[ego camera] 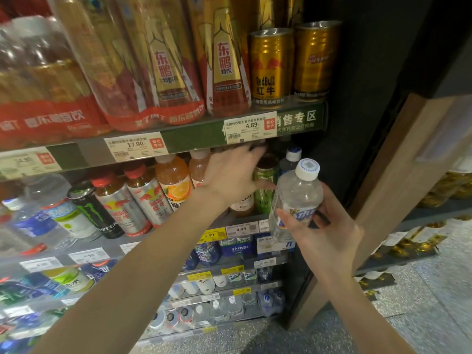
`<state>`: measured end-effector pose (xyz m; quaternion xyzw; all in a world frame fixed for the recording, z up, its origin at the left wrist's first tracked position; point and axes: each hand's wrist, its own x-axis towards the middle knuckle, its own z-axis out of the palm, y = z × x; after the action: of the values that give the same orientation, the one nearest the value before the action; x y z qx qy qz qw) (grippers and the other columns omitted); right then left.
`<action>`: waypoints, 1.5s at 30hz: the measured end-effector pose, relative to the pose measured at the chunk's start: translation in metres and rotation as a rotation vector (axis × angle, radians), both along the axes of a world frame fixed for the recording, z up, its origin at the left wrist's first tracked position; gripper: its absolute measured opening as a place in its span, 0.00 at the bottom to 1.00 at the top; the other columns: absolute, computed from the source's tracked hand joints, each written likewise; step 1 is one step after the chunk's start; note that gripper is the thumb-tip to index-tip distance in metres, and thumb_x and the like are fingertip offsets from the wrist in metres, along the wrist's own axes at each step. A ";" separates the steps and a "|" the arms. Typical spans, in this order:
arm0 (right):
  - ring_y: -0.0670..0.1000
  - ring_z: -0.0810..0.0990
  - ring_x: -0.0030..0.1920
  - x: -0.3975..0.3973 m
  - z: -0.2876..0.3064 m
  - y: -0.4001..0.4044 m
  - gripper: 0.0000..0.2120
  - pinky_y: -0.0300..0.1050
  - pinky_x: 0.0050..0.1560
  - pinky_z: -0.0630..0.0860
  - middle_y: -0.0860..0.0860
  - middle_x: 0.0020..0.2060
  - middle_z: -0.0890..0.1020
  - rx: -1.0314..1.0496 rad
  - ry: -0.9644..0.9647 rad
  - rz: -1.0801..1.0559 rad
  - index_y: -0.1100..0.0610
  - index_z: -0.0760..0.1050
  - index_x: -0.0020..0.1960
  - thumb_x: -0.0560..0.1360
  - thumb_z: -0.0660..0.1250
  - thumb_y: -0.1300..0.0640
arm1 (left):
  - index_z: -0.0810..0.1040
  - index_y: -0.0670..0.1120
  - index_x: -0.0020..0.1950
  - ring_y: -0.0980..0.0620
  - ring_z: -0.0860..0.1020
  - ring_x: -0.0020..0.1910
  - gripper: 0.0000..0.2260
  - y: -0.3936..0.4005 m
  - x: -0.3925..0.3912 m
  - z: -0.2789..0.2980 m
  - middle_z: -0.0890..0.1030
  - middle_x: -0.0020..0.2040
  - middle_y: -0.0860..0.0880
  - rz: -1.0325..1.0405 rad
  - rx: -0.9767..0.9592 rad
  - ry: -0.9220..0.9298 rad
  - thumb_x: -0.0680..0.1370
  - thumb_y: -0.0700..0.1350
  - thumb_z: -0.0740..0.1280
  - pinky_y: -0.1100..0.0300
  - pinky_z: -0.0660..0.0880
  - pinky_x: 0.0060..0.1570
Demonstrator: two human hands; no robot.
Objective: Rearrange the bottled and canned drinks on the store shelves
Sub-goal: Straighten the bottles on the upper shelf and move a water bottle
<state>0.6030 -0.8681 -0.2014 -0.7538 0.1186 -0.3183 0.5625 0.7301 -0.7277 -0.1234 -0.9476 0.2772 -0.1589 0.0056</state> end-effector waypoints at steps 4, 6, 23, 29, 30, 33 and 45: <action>0.34 0.82 0.53 0.002 -0.002 0.004 0.32 0.33 0.56 0.78 0.34 0.49 0.85 0.014 -0.018 0.019 0.45 0.79 0.66 0.64 0.83 0.56 | 0.70 0.55 0.73 0.49 0.78 0.63 0.22 0.035 0.003 0.004 0.79 0.67 0.54 0.073 -0.108 0.046 0.81 0.62 0.60 0.51 0.77 0.55; 0.34 0.82 0.53 0.005 -0.002 0.007 0.32 0.31 0.56 0.77 0.33 0.49 0.84 0.014 -0.023 0.035 0.46 0.79 0.66 0.64 0.84 0.56 | 0.68 0.56 0.74 0.49 0.77 0.64 0.21 0.042 0.004 0.005 0.77 0.69 0.55 0.052 -0.098 0.097 0.82 0.59 0.61 0.51 0.76 0.56; 0.37 0.84 0.52 0.004 -0.005 0.017 0.32 0.42 0.58 0.80 0.35 0.49 0.85 0.068 -0.019 0.075 0.45 0.79 0.65 0.64 0.84 0.57 | 0.82 0.45 0.60 0.50 0.80 0.46 0.28 0.097 -0.054 -0.043 0.78 0.51 0.50 -0.224 -0.503 -0.056 0.69 0.63 0.73 0.48 0.81 0.41; 0.34 0.82 0.52 0.004 -0.005 0.020 0.32 0.31 0.54 0.78 0.33 0.49 0.85 0.068 -0.041 0.079 0.47 0.79 0.65 0.64 0.84 0.58 | 0.78 0.45 0.68 0.44 0.81 0.54 0.28 0.072 -0.035 -0.014 0.83 0.58 0.49 -0.106 -0.283 -0.079 0.74 0.59 0.71 0.52 0.72 0.55; 0.34 0.82 0.52 0.003 -0.004 0.020 0.32 0.30 0.54 0.78 0.34 0.49 0.85 0.070 -0.045 0.084 0.47 0.79 0.65 0.64 0.84 0.58 | 0.77 0.47 0.68 0.43 0.80 0.57 0.24 0.064 -0.029 -0.005 0.83 0.59 0.49 -0.065 -0.243 -0.068 0.76 0.58 0.70 0.52 0.71 0.55; 0.33 0.82 0.51 0.001 -0.004 0.020 0.32 0.28 0.53 0.77 0.34 0.49 0.85 0.075 -0.053 0.098 0.47 0.79 0.66 0.65 0.83 0.59 | 0.76 0.56 0.67 0.42 0.78 0.62 0.15 0.049 -0.009 0.011 0.80 0.64 0.49 0.072 -0.196 0.067 0.83 0.57 0.60 0.50 0.74 0.56; 0.36 0.83 0.52 0.001 -0.002 0.027 0.30 0.38 0.58 0.79 0.36 0.50 0.85 0.039 -0.034 0.162 0.45 0.78 0.65 0.65 0.83 0.56 | 0.68 0.45 0.69 0.35 0.77 0.58 0.14 0.062 -0.019 0.000 0.77 0.60 0.39 0.252 -0.096 0.116 0.83 0.45 0.60 0.44 0.75 0.52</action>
<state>0.6039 -0.8409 -0.2035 -0.7443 0.0538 -0.2823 0.6029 0.7113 -0.6656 -0.1230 -0.9816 0.1479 -0.1152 -0.0357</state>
